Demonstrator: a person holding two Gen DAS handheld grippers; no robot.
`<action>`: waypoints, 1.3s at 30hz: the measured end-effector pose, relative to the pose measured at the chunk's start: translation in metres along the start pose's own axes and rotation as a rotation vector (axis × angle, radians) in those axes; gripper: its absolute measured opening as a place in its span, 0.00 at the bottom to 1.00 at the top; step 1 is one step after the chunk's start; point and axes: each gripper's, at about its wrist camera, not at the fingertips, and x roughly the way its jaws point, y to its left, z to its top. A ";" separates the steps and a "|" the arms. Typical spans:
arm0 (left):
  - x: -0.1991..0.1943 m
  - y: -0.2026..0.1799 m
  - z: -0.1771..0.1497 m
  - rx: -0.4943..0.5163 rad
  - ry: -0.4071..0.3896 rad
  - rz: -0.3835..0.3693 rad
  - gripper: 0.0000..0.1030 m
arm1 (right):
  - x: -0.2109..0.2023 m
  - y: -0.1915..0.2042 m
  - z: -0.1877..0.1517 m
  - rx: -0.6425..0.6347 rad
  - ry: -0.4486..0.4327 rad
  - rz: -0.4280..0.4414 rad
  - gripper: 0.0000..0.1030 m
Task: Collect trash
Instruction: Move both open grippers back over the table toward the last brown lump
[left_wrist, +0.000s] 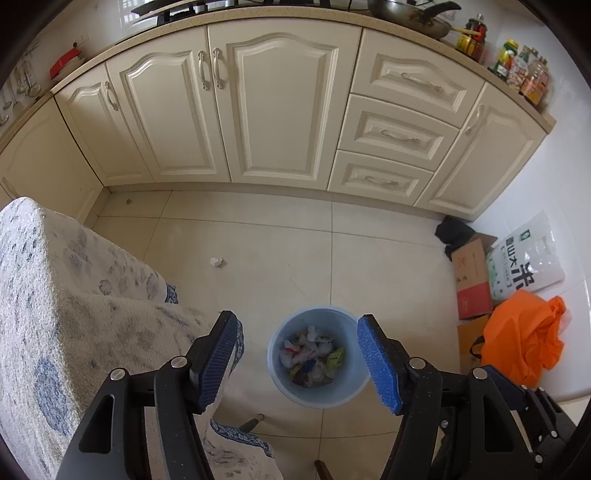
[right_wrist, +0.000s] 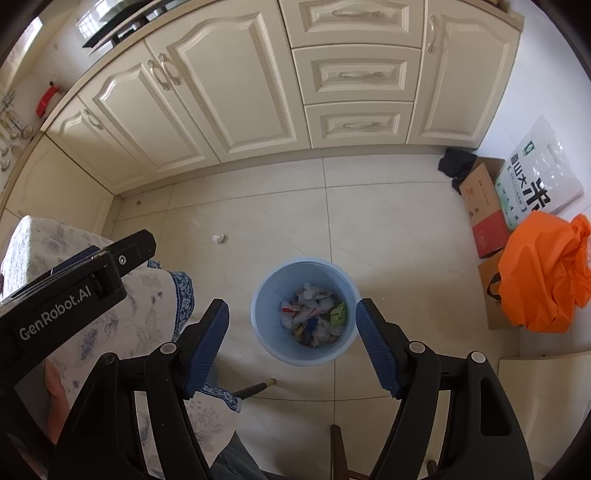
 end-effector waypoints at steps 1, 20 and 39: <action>0.000 0.000 0.000 0.000 0.001 0.000 0.62 | -0.002 0.000 0.001 -0.001 -0.002 -0.005 0.71; -0.072 0.032 -0.025 0.043 -0.153 -0.022 0.68 | -0.063 0.019 0.006 -0.041 -0.094 -0.029 0.75; -0.182 0.266 -0.080 -0.368 -0.375 0.365 0.86 | -0.107 0.190 0.012 -0.312 -0.188 0.099 0.81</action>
